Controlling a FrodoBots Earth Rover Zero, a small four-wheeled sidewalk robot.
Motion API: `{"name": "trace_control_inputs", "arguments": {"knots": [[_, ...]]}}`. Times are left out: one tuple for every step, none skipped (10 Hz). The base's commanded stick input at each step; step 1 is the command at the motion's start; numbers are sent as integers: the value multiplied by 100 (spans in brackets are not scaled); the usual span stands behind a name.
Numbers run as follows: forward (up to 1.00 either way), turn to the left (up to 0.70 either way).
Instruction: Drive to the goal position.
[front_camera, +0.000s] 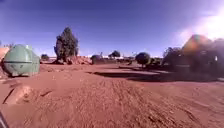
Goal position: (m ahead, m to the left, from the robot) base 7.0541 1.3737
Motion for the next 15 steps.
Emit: {"name": "trace_control_inputs", "arguments": {"knots": [[50,0],[50,0],[50,0],[50,0],[50,0],[50,0],[50,0],[50,0],[50,0],[50,0],[50,0],[50,0],[50,0],[50,0],[50,0]]}}
